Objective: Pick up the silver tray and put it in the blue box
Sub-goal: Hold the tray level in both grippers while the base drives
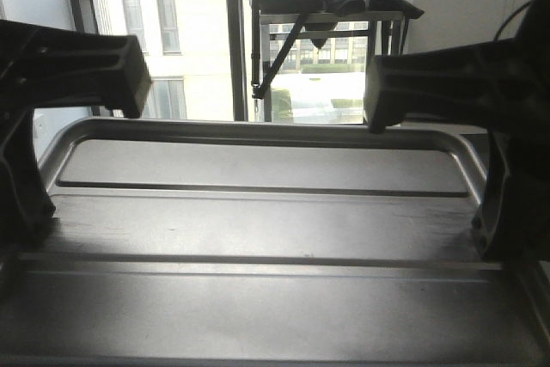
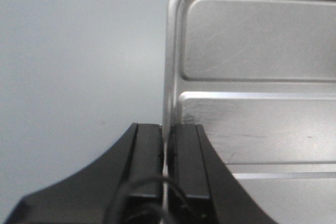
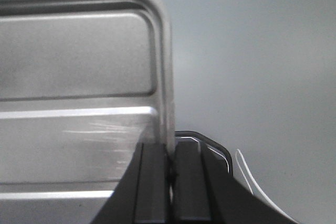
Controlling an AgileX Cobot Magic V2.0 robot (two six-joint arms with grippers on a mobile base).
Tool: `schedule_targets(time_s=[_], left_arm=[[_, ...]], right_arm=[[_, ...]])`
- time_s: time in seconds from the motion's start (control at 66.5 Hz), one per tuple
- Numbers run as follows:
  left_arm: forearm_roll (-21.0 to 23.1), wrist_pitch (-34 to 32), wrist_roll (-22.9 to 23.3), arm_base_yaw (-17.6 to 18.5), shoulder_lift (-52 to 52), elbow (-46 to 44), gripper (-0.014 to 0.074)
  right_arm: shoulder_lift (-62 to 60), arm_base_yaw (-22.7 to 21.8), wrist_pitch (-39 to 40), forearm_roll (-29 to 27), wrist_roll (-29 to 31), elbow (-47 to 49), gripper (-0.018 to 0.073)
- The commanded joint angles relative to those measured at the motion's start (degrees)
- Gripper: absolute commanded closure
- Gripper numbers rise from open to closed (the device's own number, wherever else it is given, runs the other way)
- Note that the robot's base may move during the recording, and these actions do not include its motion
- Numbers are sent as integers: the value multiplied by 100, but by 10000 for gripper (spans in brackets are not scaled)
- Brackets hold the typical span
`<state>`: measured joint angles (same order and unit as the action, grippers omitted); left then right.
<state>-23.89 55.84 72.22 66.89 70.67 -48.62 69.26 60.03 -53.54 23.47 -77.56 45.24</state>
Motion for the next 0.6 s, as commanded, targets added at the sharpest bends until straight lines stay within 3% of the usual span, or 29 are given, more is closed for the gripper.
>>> schedule_targets(time_s=[0.0,0.587], left_arm=[[-85,-334,-5,18,-145,-169,610],[-85,-334,-5,18,-145,-169,610]], right_arm=[[-113,-19,326,198,-1,170,505],[-113,-19,326,198,-1,170,505]])
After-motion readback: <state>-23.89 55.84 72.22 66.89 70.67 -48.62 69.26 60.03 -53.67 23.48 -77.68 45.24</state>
